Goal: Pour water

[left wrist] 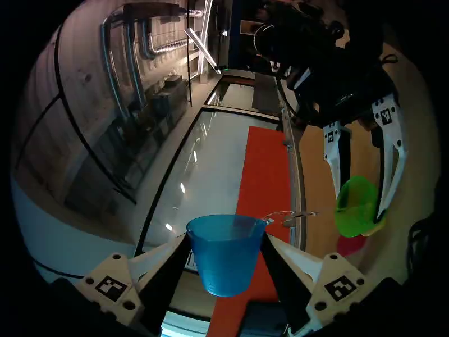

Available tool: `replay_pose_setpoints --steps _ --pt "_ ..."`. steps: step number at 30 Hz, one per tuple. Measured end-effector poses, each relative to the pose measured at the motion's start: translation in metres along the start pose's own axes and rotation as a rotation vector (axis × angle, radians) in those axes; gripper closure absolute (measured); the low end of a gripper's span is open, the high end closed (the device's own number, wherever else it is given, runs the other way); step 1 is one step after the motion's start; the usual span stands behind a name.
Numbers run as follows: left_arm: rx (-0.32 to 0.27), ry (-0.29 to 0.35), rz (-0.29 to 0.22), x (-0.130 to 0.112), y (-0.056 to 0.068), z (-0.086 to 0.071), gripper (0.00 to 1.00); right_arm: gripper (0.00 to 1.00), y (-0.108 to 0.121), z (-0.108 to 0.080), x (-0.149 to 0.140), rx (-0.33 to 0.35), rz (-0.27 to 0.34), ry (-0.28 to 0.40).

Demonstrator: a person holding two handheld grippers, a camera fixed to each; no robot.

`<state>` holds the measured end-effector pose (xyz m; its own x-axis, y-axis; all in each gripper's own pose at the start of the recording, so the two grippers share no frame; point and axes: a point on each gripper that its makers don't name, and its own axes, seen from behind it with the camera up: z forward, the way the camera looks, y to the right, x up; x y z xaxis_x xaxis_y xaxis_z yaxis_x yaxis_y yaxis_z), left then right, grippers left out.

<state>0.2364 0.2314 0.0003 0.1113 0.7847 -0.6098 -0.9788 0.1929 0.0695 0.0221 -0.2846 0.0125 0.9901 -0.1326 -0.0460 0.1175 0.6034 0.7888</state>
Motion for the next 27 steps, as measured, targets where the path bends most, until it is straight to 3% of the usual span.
replay_pose_setpoints --steps 12,21,27 --pt "0.015 0.013 0.069 0.009 -0.002 0.004 0.14 0.09 0.002 0.001 0.004 -0.007 0.002 0.01" --pt "0.032 0.019 0.183 0.017 -0.002 0.002 0.15 0.09 0.004 0.0 0.004 -0.013 0.005 0.013" --pt "0.035 0.025 0.22 0.022 0.003 0.001 0.14 0.09 0.004 -0.001 0.004 -0.015 0.005 0.014"
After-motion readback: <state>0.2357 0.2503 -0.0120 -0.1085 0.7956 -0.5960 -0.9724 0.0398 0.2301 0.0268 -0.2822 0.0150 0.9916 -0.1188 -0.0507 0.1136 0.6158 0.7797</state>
